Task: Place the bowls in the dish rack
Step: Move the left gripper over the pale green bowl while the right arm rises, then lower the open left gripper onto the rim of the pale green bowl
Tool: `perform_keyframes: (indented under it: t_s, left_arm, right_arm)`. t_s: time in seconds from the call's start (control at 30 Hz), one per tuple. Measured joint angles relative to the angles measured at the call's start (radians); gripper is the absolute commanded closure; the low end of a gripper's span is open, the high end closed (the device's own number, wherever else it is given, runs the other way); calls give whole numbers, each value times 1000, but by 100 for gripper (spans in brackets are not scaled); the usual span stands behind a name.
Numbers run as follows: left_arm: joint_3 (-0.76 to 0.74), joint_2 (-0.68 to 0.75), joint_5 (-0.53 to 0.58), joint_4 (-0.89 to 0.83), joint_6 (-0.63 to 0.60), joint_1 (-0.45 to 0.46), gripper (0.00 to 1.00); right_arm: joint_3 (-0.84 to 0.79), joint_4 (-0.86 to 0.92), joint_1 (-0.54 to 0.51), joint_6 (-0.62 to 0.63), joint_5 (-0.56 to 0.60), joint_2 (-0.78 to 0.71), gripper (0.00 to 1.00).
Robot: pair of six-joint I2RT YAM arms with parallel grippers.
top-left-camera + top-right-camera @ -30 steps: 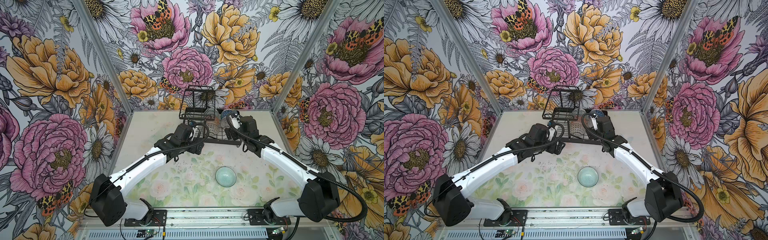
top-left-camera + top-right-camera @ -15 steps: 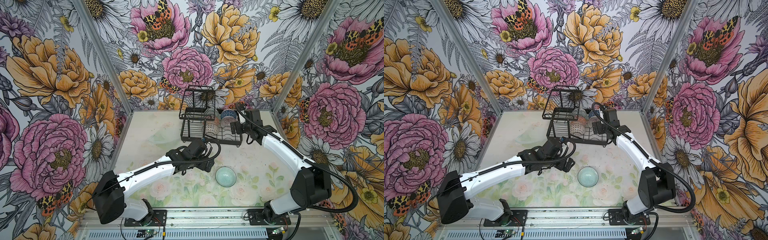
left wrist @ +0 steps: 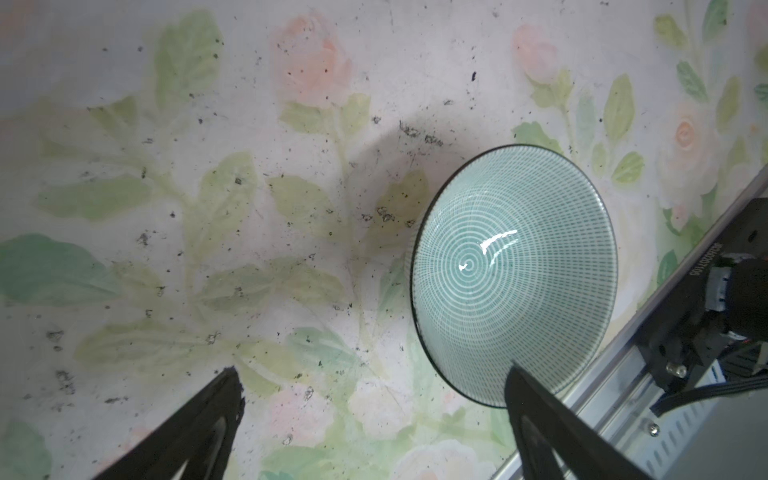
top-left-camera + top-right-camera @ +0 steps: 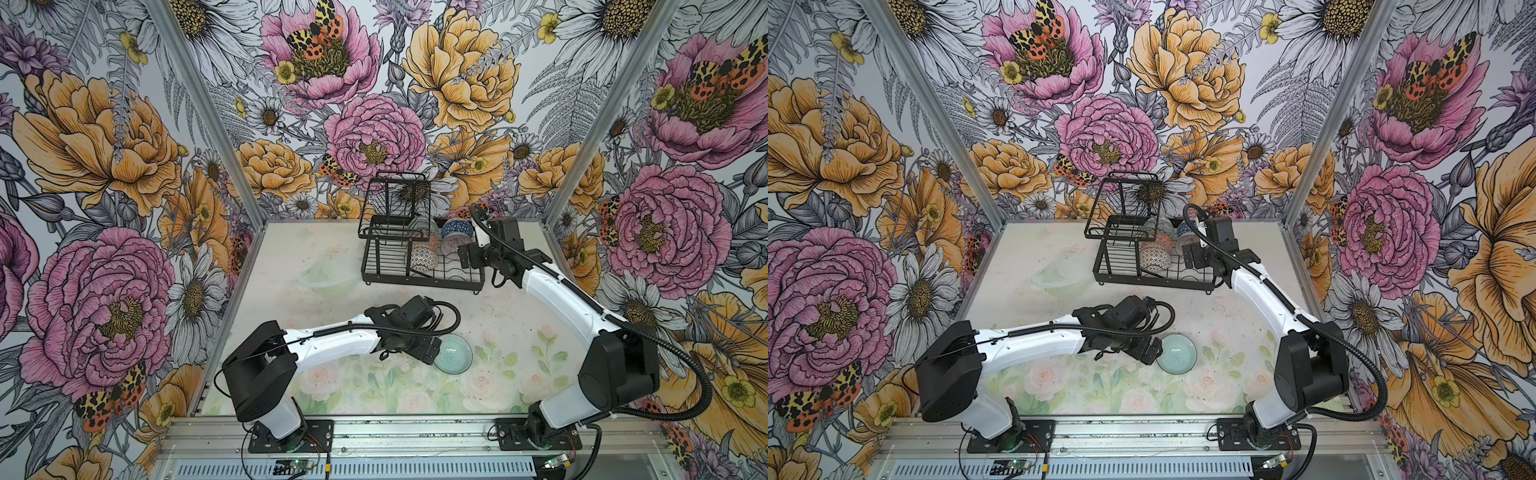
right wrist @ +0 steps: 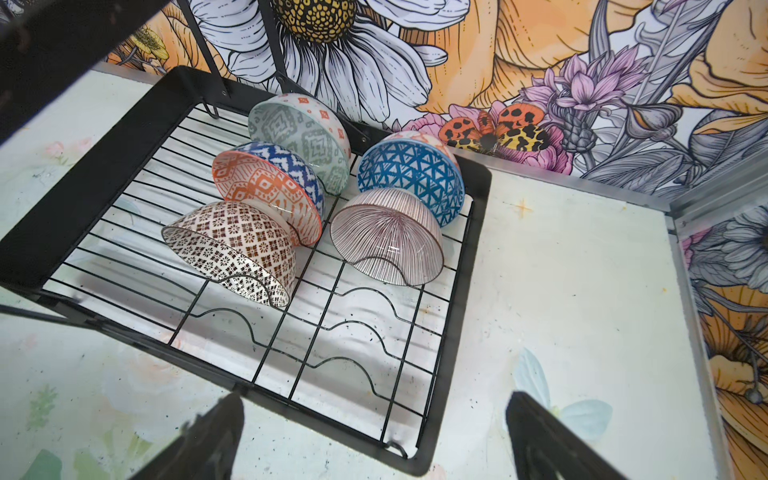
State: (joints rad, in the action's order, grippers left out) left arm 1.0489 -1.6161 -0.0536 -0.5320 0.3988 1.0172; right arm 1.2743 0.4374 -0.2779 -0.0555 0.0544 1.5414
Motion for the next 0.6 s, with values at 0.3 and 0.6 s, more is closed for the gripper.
perform_keyframes:
  t_s: [0.3,0.6]
  left_arm:
    - [55,-135,-45,42,26,61,1]
    - [66,-182,-49,58,41,67,4]
  right_arm:
    - [-2,0,0,3,-5,0,1]
    - [-9,1,0,13,-7,0,1]
